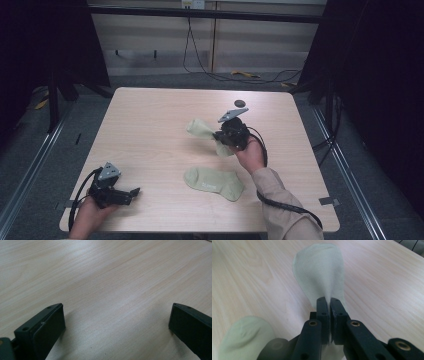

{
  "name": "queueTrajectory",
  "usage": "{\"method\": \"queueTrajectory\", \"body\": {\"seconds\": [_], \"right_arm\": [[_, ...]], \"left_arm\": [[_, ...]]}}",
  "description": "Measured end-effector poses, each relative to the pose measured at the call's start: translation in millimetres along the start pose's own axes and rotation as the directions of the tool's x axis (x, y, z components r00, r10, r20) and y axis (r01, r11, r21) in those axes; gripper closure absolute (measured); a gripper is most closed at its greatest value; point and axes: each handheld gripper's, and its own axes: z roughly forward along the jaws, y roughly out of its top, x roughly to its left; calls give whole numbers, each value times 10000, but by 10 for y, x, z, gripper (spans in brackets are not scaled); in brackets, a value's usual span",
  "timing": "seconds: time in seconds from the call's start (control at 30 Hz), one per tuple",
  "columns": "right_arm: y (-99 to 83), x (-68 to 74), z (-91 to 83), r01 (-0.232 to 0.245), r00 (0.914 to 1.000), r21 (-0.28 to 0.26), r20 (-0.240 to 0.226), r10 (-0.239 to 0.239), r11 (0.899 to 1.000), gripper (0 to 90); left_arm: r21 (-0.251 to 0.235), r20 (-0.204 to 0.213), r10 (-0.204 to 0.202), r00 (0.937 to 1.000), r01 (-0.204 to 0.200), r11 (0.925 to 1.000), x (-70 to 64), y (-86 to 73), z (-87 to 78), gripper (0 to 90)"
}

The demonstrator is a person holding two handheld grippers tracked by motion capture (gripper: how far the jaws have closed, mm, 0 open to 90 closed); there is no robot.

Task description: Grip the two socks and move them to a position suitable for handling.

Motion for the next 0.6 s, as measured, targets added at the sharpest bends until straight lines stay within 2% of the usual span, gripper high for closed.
{"method": "queueTrajectory", "body": {"seconds": [0.37,0.6], "right_arm": [[-318,-24,-60,180,9996,577,209,-192,9982,863],[-414,-94,-148,136,9994,565,324,-154,9983,863]], "left_arm": [[-15,-45,12,10000,-12,10000,1,1,0,2],[-15,-42,2,10000,-2,10000,0,1,0,1]]}}
